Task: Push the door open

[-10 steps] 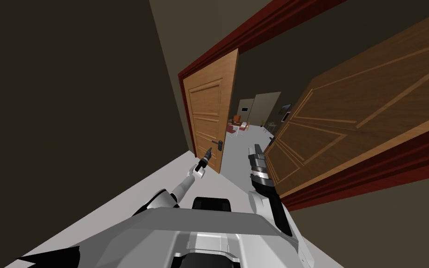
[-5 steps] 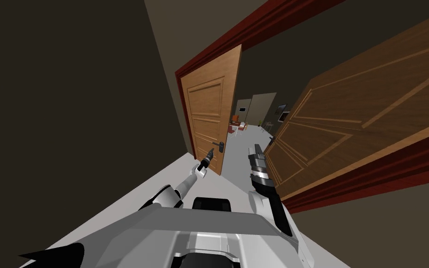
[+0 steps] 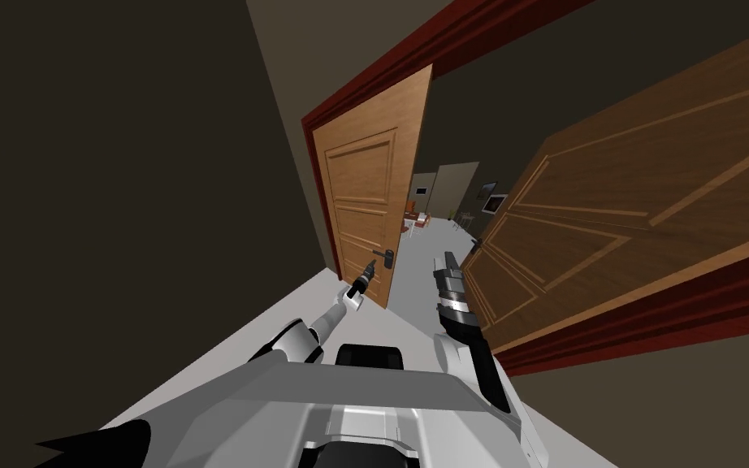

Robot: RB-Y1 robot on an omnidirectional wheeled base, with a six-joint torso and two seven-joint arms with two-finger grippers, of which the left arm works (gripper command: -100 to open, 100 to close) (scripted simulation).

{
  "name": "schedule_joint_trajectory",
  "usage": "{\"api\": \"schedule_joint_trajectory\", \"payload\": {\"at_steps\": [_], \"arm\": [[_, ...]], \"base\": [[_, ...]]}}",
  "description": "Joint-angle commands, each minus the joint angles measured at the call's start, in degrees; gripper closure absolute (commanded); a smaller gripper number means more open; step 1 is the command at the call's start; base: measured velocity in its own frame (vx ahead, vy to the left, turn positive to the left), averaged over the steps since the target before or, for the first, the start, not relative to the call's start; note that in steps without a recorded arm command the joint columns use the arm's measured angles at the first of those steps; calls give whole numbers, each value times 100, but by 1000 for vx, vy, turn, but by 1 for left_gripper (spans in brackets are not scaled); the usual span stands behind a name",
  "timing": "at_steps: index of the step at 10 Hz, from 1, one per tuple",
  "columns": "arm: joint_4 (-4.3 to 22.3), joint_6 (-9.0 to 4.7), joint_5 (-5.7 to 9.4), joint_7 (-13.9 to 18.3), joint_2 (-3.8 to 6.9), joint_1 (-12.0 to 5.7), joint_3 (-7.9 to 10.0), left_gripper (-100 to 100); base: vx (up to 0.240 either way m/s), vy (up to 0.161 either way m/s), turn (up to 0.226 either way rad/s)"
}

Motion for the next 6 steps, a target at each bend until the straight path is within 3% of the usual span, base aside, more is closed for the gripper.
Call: {"api": "schedule_joint_trajectory", "payload": {"at_steps": [1,4,6], "arm": [[12,-2,6,-9,156,-4,22,-100],[29,-4,16,-21,231,-10,54,-100],[43,-6,23,-31,189,-15,81,-100]], "base": [[106,-57,-28],[181,-91,-22],[200,-92,-22]]}}
